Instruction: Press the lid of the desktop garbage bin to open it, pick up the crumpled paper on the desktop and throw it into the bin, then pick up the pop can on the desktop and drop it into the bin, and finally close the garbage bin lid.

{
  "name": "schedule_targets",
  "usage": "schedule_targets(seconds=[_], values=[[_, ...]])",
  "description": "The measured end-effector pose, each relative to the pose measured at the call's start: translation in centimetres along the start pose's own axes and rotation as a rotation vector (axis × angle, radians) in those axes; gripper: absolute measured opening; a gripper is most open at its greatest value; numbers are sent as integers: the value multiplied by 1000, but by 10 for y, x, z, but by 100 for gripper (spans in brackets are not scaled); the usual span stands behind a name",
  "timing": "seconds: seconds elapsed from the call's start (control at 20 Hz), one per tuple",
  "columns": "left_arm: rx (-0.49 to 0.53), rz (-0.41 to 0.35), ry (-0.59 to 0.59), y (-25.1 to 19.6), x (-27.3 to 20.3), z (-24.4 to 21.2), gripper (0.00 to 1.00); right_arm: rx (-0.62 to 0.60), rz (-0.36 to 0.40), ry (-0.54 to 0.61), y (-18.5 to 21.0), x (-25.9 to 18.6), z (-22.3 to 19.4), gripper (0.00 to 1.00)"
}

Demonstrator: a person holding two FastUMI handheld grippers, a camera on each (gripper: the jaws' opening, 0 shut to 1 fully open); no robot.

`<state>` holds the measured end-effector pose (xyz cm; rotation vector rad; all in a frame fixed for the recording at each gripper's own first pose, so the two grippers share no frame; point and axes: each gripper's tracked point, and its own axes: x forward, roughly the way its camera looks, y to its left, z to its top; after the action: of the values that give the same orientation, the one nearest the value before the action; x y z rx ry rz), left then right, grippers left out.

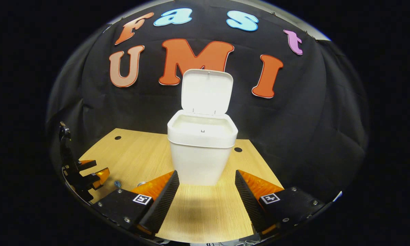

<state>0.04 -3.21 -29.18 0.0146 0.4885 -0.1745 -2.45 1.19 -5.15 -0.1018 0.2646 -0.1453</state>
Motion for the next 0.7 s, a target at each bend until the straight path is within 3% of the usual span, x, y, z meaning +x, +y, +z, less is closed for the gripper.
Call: schedule_targets(seconds=[0.35, 0.7], values=[[-9, -27, 178, -14, 17, -56, 100, 46, -22, 59, -9, 0, -19, 99], [-8, -33, 284, -17, 32, -85, 100, 86, -37, 112, -18, 5, -34, 100]])
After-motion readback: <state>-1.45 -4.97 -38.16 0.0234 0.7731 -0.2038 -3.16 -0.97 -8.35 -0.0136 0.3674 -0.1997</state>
